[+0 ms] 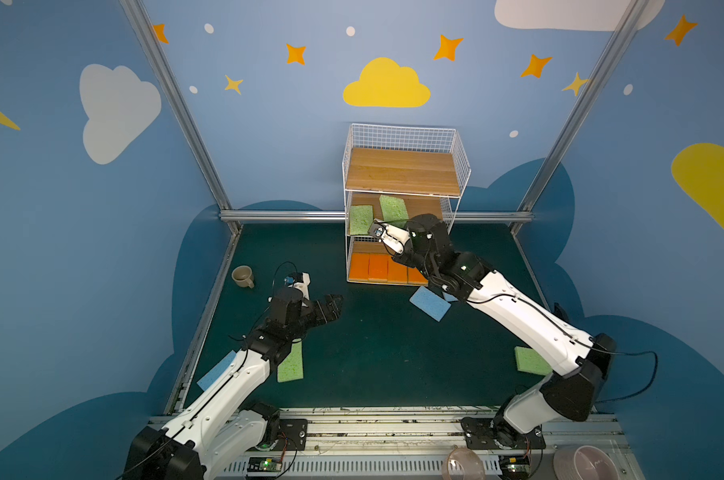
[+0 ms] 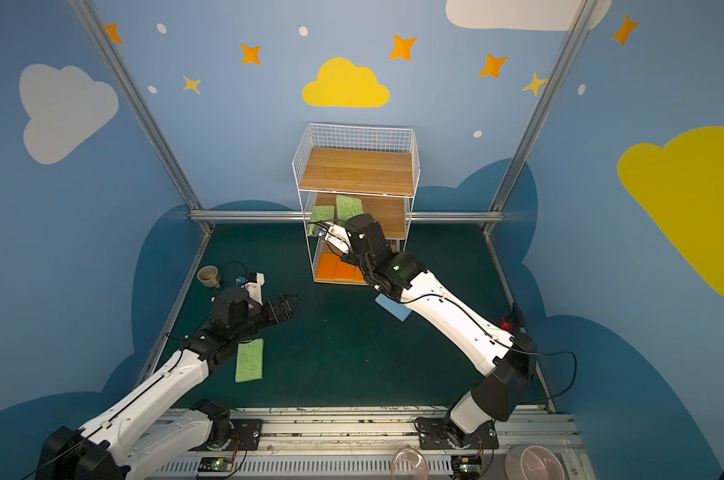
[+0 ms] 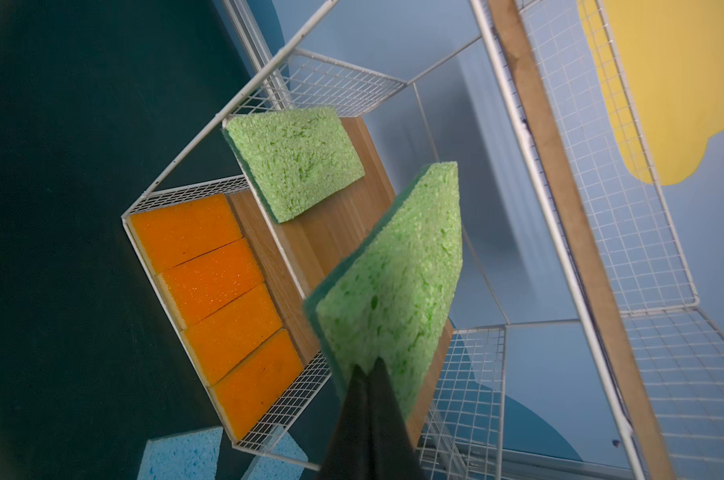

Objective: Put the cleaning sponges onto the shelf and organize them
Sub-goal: 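Carry the green sponge to the middle board beside the other green sponge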

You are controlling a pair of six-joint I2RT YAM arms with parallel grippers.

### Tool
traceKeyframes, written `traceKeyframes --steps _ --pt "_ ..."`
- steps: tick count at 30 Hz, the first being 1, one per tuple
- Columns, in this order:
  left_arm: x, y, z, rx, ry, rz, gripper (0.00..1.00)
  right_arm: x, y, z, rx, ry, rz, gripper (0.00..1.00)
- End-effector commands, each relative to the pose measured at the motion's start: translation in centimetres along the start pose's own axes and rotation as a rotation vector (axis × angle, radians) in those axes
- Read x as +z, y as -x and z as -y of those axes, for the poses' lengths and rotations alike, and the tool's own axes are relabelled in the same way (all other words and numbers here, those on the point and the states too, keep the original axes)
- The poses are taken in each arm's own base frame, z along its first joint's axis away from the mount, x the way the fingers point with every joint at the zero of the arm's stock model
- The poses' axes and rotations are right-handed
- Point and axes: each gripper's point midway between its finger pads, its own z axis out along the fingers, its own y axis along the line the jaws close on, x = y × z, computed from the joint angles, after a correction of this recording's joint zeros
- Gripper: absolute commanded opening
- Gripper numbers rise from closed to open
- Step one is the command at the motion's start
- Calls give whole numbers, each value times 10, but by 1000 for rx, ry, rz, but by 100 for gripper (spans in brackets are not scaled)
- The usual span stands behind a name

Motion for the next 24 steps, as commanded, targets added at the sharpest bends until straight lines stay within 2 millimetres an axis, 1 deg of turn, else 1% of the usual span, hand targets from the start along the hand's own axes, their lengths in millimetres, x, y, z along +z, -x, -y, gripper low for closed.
traceKeyframes --steps 1,5,7,10,15,19,24 --pt "2 7 4 5 -23 34 100 12 4 -1 -21 22 8 0" --pt "6 6 3 13 -21 33 100 35 -2 -4 -53 14 -48 0" --pt "7 6 2 16 -19 34 100 47 -8 -4 -55 14 -90 0" --pt "9 6 1 15 -20 34 100 59 -16 1 -36 6 -137 0" --pt "12 4 -1 14 -20 32 100 69 -21 3 -1 5 -165 0" --pt "14 2 -3 14 -17 27 100 75 -25 -5 -17 31 -183 0" --pt "14 1 -3 16 -19 25 100 78 -24 -17 -67 59 -195 0"
